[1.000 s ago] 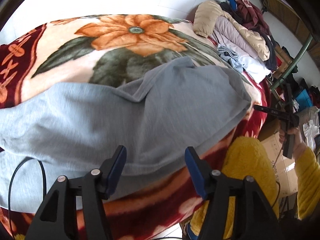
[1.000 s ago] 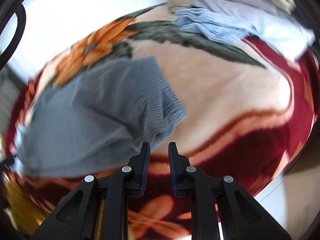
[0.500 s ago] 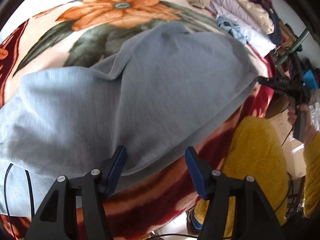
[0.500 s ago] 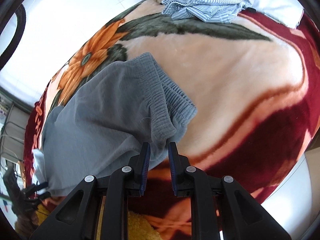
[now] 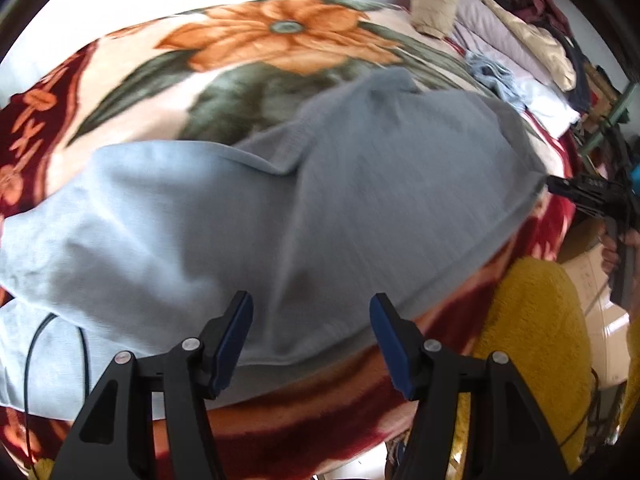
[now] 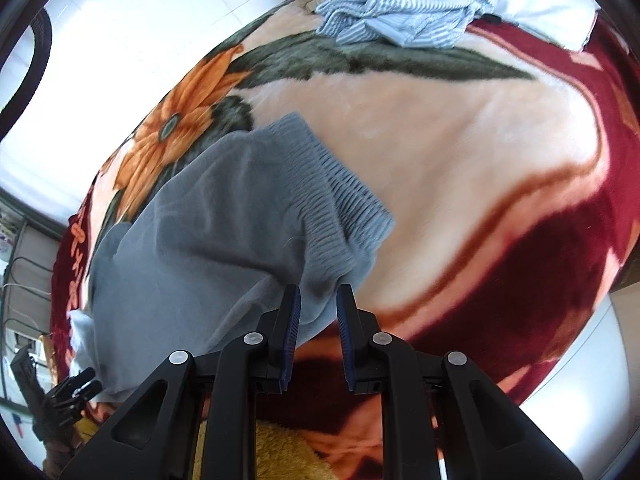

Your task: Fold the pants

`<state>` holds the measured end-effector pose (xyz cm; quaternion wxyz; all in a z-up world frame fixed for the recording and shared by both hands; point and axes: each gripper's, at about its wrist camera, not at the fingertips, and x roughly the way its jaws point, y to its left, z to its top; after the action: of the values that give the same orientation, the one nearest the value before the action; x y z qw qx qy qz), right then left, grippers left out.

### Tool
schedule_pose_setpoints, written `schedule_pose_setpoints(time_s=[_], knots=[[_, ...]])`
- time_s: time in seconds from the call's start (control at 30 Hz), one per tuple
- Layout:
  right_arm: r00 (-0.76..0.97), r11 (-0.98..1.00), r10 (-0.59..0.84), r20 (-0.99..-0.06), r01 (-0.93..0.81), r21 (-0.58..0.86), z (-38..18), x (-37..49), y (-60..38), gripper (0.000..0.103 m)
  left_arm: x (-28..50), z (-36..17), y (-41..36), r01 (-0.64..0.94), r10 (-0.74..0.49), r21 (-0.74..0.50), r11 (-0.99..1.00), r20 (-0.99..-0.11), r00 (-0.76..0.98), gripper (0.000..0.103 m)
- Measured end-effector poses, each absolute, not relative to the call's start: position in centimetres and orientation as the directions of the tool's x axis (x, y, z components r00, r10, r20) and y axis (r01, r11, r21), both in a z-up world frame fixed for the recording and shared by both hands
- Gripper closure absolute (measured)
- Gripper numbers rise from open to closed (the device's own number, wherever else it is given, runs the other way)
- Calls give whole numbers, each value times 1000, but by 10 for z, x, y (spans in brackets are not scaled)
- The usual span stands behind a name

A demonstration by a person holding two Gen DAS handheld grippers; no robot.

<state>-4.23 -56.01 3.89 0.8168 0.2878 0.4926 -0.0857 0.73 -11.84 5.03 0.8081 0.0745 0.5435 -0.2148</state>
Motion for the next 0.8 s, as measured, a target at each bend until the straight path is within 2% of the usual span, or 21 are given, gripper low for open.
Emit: schedule_pose_setpoints(time_s=[0.17,0.33,0.37,0.43,0.47,0.53,0.7,0.8], knots=[[516,796,134,-846,453,402,38,-39,-568,84,16,38,-116,393,-291,-172,903,-918,268,39],[471,809,127,-873,460,366,28,-21,-567,83,18,29,-133,417,-264,-132,899,-924,275,41],[465,807,129,-876,464,365,26,-19,-566,83,18,29,-135,417,-246,-109,902,-924,291,46],[461,799,132,-877,474,370,24,-15,-565,83,17,29,-137,416,-214,-64,907,-921,325,80],[466,797,135,-874,474,375,25,-14,-565,82,17,28,-135,408,-191,-41,912,-922,336,84],[472,802,132,-872,466,374,27,-14,-563,82,19,29,-127,386,-225,-88,918,-919,325,89],[470,799,93,-878,491,348,28,-17,-564,82,24,31,-119,351,-267,-155,923,-917,297,89],[473,790,86,-877,504,349,27,-18,-565,81,24,29,-126,363,-241,-122,924,-922,304,79]])
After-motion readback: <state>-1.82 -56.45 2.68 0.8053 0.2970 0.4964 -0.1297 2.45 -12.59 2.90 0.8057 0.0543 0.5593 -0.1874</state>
